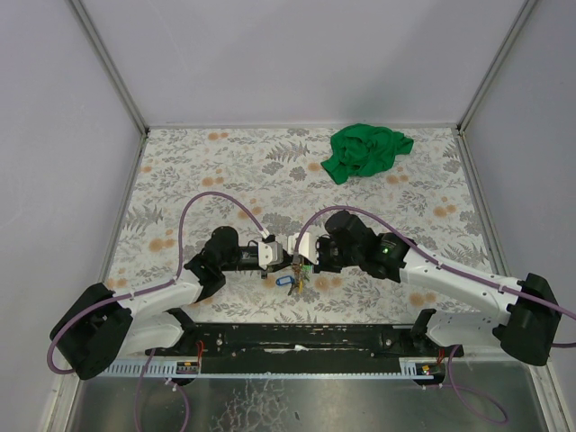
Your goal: Put the keys on the keyring
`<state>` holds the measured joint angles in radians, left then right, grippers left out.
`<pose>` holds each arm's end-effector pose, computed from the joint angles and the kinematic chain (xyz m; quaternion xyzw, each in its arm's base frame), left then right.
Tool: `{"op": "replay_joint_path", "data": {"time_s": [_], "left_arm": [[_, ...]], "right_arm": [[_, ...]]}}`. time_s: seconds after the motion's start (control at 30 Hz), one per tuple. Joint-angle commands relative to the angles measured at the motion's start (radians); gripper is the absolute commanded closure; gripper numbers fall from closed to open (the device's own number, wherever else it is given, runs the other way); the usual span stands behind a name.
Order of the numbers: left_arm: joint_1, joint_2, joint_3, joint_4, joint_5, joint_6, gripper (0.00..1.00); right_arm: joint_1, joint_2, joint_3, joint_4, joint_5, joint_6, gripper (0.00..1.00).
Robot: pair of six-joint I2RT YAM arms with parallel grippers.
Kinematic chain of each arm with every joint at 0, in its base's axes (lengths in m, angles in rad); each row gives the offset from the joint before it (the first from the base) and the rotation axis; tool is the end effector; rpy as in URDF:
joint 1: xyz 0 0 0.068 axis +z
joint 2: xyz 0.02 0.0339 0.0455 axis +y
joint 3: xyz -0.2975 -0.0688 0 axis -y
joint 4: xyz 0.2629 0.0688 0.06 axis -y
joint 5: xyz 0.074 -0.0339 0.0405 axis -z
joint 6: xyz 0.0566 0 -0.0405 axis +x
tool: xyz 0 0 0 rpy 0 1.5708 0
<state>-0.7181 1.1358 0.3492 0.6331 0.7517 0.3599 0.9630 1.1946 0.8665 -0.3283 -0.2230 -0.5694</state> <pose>0.1529 -0.1849 0.2219 0.5675 0.4835 -0.3821 0.5460 0.1503 0.2380 0.2834 -0.6537 0.6085 0.1837 0.4107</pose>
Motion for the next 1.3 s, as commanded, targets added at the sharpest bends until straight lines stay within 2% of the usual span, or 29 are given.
{"op": "replay_joint_path", "data": {"time_s": [0.0,1.27], "left_arm": [[-0.003,0.003,0.04,0.028,0.004,-0.004,1.0],[-0.005,0.031,0.057,0.015,0.024,-0.003,1.0]], "right_arm": [[0.013,-0.029,0.049,0.021,0.008,0.014,1.0],[0.014,-0.021,0.06,0.044,-0.036,0.028,1.0]]}}
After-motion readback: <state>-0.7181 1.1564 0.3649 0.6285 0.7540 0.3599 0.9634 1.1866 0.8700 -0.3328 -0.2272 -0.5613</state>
